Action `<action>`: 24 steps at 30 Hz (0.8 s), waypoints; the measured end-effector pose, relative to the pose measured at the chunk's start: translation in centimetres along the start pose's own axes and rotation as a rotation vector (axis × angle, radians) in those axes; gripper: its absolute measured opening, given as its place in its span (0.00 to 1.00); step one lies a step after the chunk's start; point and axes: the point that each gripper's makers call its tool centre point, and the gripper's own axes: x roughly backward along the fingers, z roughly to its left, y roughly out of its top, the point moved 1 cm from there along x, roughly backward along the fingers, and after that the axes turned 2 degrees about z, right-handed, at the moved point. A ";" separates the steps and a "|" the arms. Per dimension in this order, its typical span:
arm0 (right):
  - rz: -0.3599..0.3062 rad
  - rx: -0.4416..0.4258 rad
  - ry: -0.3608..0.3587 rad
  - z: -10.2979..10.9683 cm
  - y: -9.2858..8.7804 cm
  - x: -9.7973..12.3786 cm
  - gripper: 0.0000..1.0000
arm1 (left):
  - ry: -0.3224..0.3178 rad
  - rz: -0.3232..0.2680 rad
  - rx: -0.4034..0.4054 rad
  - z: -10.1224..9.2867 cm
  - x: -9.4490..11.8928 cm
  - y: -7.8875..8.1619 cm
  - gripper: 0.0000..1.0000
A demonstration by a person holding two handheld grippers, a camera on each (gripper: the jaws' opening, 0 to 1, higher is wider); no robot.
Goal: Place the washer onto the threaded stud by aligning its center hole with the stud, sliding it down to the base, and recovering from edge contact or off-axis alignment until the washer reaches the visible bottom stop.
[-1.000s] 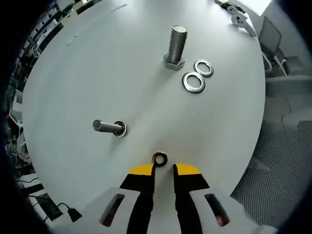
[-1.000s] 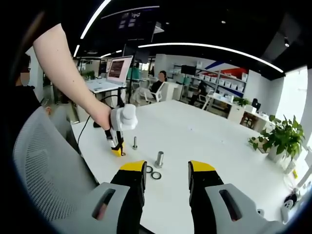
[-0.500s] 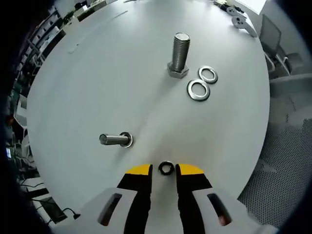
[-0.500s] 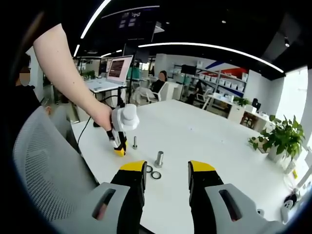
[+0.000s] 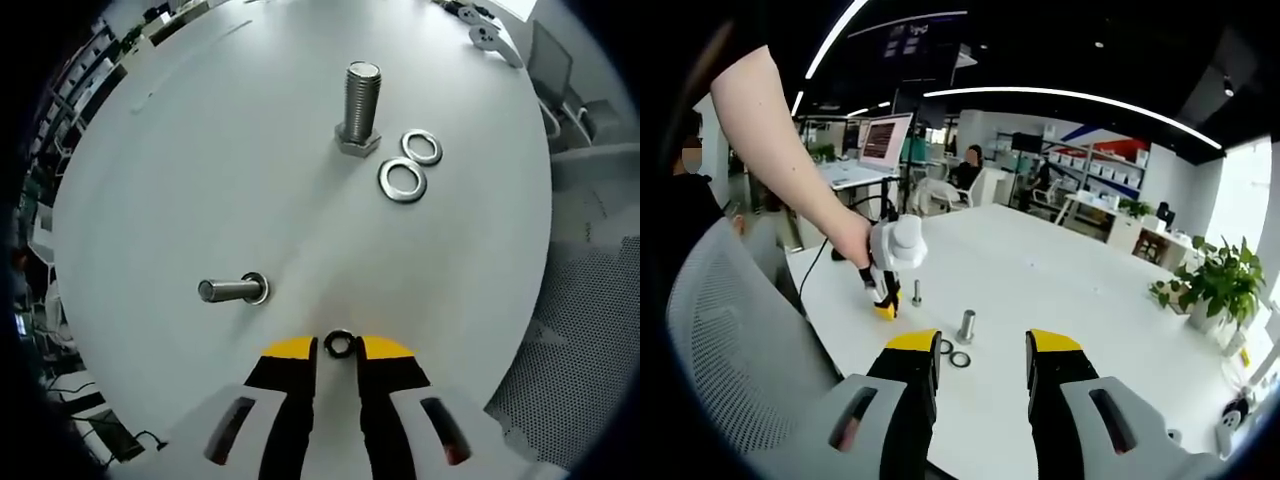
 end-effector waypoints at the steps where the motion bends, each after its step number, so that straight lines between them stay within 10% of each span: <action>1: -0.001 -0.002 0.000 0.0 0.0 0.0 0.36 | 0.004 0.002 0.002 0.1 0.0 0.0 0.10; 24: -0.006 -0.002 0.009 0.2 0.2 0.0 0.36 | -0.026 -0.136 0.114 0.6 1.7 -1.6 0.19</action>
